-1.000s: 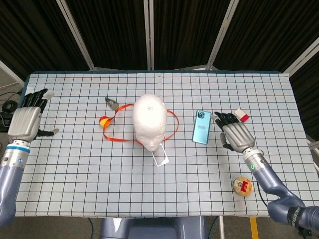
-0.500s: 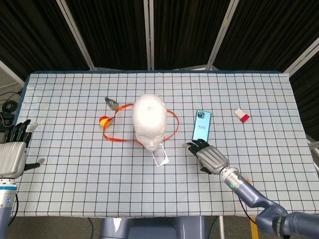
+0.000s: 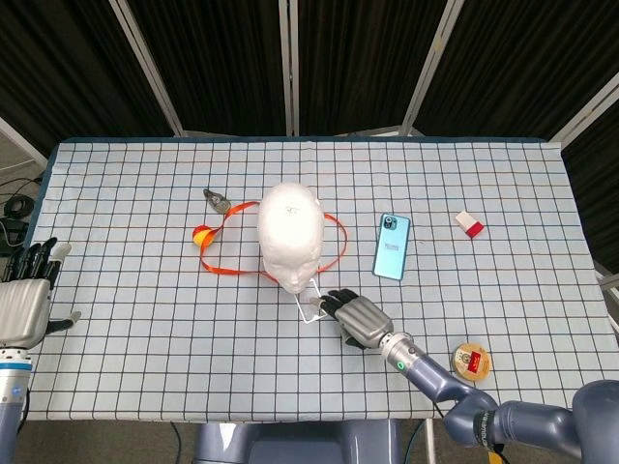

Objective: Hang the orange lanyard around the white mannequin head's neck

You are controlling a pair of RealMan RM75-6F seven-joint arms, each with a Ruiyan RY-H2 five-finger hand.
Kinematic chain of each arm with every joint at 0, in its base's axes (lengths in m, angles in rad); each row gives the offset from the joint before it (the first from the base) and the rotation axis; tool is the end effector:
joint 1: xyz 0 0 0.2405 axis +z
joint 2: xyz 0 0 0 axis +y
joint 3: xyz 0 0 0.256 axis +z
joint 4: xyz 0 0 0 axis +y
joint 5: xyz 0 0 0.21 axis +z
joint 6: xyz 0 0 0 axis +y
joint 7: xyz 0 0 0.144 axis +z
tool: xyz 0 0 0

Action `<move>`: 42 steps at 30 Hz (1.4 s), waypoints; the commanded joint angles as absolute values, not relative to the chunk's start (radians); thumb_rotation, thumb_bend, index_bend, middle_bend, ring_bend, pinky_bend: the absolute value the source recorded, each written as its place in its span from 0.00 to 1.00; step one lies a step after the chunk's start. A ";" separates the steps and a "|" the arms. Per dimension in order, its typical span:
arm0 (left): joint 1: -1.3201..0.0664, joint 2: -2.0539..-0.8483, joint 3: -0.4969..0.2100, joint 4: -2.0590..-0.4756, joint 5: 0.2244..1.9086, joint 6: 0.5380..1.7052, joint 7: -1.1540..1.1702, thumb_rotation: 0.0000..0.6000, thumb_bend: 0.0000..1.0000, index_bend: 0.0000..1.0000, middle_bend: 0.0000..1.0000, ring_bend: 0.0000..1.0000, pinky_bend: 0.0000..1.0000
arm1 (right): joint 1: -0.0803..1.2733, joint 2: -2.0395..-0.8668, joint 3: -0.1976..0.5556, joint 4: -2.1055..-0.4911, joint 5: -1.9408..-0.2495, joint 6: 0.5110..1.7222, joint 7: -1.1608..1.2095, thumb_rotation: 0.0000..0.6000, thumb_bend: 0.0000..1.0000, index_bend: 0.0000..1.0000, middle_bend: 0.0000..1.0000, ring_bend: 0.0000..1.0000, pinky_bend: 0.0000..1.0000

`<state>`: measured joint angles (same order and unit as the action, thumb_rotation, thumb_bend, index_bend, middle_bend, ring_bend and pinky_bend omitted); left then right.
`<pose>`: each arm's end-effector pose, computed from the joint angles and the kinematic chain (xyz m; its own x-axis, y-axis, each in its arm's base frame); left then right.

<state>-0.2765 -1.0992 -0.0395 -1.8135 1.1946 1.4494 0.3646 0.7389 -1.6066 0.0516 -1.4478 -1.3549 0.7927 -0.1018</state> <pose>-0.2771 0.2263 0.1521 0.5319 0.0546 0.8450 0.8411 0.0815 -0.5347 -0.1475 -0.2910 -0.0711 0.4564 -0.4856 0.7456 -0.8251 -0.5445 0.1504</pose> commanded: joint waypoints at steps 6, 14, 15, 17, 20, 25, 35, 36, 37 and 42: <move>-0.269 -1.098 -0.055 -1.800 1.193 1.435 0.350 1.00 0.00 0.00 0.00 0.00 0.00 | 0.748 -1.638 0.056 -1.440 -1.333 0.787 -0.144 1.00 1.00 0.11 0.13 0.10 0.16; -0.262 -1.102 -0.066 -1.795 1.199 1.428 0.349 1.00 0.00 0.00 0.00 0.00 0.00 | 0.746 -1.597 0.024 -1.492 -1.353 0.771 -0.142 1.00 1.00 0.17 0.18 0.14 0.19; -0.261 -1.103 -0.067 -1.795 1.200 1.427 0.350 1.00 0.00 0.00 0.00 0.00 0.00 | 0.745 -1.589 0.017 -1.502 -1.360 0.769 -0.140 1.00 1.00 0.17 0.19 0.14 0.19; -0.260 -1.104 -0.067 -1.795 1.201 1.425 0.352 1.00 0.00 0.00 0.00 0.00 0.00 | 0.744 -1.575 0.000 -1.521 -1.375 0.763 -0.137 1.00 1.00 0.18 0.19 0.14 0.20; -0.259 -1.108 -0.068 -1.795 1.202 1.422 0.358 1.00 0.00 0.00 0.00 0.00 0.00 | 0.744 -1.544 -0.027 -1.562 -1.402 0.750 -0.127 1.00 1.00 0.18 0.20 0.14 0.20; -0.257 -1.114 -0.070 -1.795 1.204 1.418 0.367 1.00 0.00 0.00 0.00 0.00 0.00 | 0.741 -1.510 -0.062 -1.613 -1.437 0.739 -0.109 1.00 1.00 0.18 0.20 0.14 0.21; -0.251 -1.120 -0.076 -1.794 1.205 1.413 0.377 1.00 0.00 0.00 0.00 0.00 0.00 | 0.747 -1.461 -0.102 -1.686 -1.483 0.714 -0.060 1.00 1.00 0.20 0.21 0.15 0.22; -0.251 -1.120 -0.077 -1.794 1.206 1.412 0.378 1.00 0.00 0.00 0.00 0.00 0.00 | 0.748 -1.454 -0.107 -1.693 -1.488 0.710 -0.057 1.00 1.00 0.20 0.21 0.15 0.22; -0.251 -1.121 -0.077 -1.793 1.206 1.411 0.379 1.00 0.00 0.00 0.00 0.00 0.00 | 0.749 -1.447 -0.113 -1.702 -1.493 0.706 -0.055 1.00 1.00 0.20 0.21 0.15 0.22; -0.249 -1.123 -0.081 -1.793 1.205 1.408 0.383 1.00 0.00 0.00 0.00 0.00 0.00 | 0.751 -1.415 -0.141 -1.743 -1.522 0.695 -0.045 1.00 1.00 0.20 0.21 0.15 0.22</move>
<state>-0.2489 -1.1231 -0.0811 -1.7926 1.2054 1.4076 0.3830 0.7506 -1.4203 -0.1350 -1.7362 -1.5151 0.6974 -0.0479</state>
